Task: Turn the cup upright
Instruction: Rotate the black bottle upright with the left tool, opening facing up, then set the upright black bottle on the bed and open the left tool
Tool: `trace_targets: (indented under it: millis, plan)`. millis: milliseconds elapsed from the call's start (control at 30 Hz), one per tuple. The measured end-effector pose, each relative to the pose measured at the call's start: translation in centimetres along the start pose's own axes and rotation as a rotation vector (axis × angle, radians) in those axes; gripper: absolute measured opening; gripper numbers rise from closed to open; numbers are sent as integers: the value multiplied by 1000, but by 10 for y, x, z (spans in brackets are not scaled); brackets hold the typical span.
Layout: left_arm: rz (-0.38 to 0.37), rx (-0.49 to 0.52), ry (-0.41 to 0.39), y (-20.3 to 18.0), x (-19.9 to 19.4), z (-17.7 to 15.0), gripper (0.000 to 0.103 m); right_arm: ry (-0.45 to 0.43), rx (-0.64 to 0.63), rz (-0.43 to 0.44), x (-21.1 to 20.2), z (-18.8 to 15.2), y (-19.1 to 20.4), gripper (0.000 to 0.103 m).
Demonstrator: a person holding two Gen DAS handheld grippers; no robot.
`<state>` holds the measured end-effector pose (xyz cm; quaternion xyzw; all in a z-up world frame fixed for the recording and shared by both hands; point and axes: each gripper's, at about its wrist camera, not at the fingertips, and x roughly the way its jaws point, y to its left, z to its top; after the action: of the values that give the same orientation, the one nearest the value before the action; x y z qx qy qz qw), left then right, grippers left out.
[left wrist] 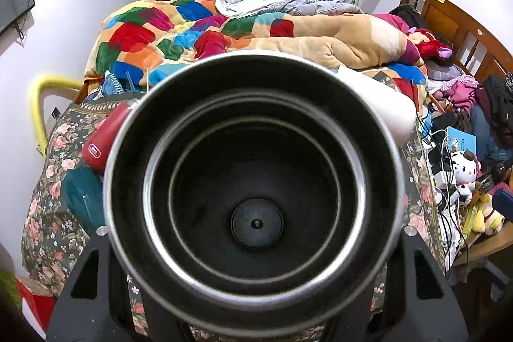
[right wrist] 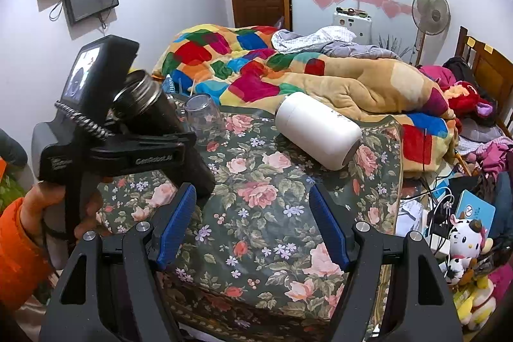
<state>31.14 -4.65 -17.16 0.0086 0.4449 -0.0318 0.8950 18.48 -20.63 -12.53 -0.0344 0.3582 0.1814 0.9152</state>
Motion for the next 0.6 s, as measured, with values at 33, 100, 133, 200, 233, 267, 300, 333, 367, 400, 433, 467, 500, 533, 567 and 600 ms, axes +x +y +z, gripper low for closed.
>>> trace_targets:
  millis: [33,100,133,200,233,267,300,333,367,400,433,467,500,533,567,600]
  plan:
    - [0,2,0,0,1,1,64,-1,-1,0,0,0,0,70]
    - [-3,7,1,-1,2,2,64,-2,0,2,-1,1,0,70]
    - [-4,10,1,-1,2,3,64,-3,0,3,-1,1,0,70]
    - [-2,20,4,-1,3,4,64,-5,1,0,-2,2,0,70]
    - [-5,22,7,-1,4,5,64,-5,2,0,-2,2,0,70]
    - [-5,22,10,-1,4,5,65,-4,3,0,-2,2,0,70]
    - [-2,25,12,-1,3,5,66,-5,4,-1,-3,1,0,70]
    - [-1,28,12,-1,2,6,68,-6,5,-3,-4,1,1,70]
    - [3,31,9,-1,-1,5,68,-8,4,-4,-5,2,1,70]
    - [3,35,4,0,-4,4,68,-10,4,-4,-6,2,2,70]
    - [-1,38,-3,0,-10,2,68,-15,3,-4,-9,2,2,70]
    - [-4,38,-12,1,-15,0,68,-19,2,-4,-11,2,3,70]
    - [-6,36,-22,2,-22,-2,68,-26,0,-5,-14,3,4,70]
    - [-10,31,-34,3,-30,-5,68,-35,-1,-5,-19,4,4,70]
    - [-15,26,-49,5,-39,-7,68,-45,-2,-4,-24,5,6,70]
    - [-18,21,-66,8,-48,-10,68,-55,-2,-3,-28,6,7,70]
